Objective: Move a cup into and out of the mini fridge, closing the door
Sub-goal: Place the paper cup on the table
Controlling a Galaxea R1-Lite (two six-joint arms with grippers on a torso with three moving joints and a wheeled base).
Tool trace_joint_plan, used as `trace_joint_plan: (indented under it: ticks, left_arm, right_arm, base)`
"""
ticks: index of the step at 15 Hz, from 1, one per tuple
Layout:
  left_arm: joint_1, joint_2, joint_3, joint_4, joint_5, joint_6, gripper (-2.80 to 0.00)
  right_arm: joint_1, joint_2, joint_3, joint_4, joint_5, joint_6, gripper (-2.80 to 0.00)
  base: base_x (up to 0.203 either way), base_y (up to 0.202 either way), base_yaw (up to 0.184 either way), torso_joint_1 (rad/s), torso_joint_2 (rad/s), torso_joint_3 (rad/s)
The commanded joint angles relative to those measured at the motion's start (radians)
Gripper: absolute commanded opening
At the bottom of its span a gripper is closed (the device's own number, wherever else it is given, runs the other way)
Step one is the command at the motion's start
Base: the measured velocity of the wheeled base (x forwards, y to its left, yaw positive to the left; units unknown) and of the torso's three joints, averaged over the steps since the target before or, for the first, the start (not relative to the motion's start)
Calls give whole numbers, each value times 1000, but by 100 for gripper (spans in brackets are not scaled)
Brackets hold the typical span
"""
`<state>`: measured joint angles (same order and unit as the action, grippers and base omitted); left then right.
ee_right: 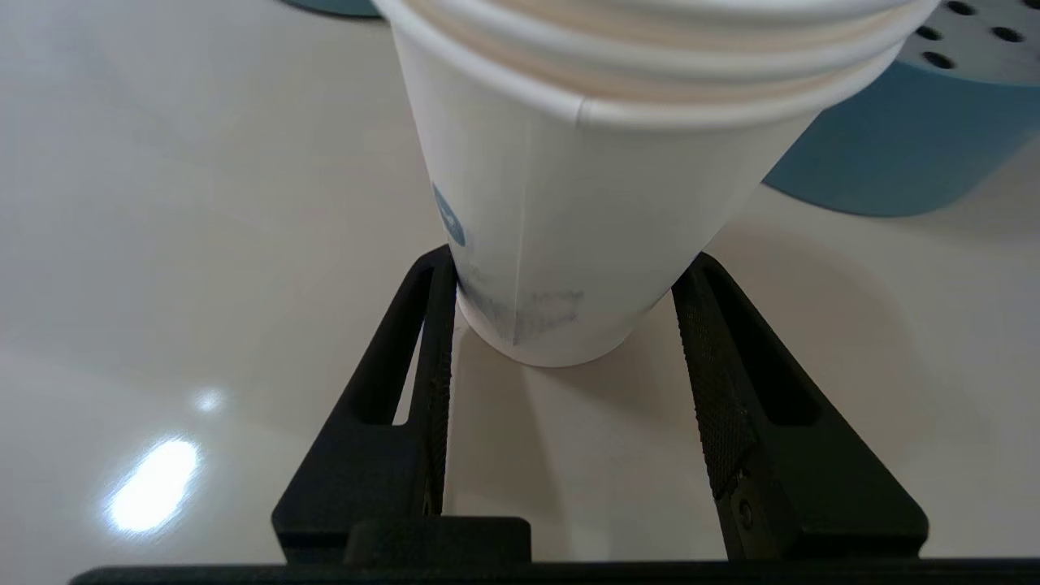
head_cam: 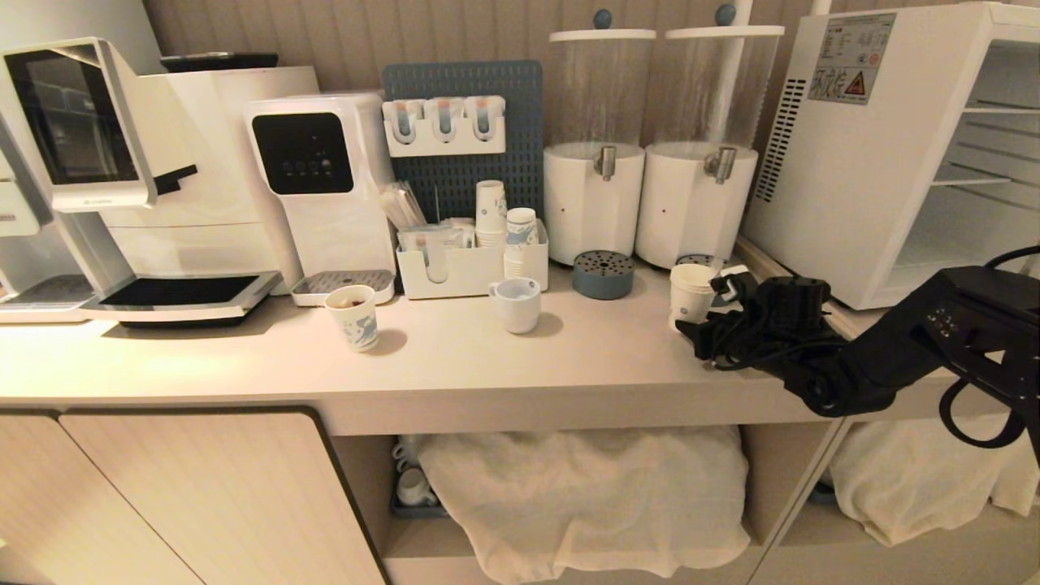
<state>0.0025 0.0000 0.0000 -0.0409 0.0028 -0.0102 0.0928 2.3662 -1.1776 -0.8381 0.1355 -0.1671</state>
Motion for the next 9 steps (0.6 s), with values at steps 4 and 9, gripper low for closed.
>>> trace_joint_plan:
  ticks: [4, 9]
  left_arm:
    - [1, 0, 20, -1, 0, 1, -280]
    - [1, 0, 20, -1, 0, 3, -280]
  right_arm:
    - [1, 44, -10, 16, -33, -6, -280]
    - [2, 35, -20, 49, -53, -6, 0]
  base:
    - [0, 0, 0, 0, 0, 0]
    - [0, 0, 0, 0, 0, 0]
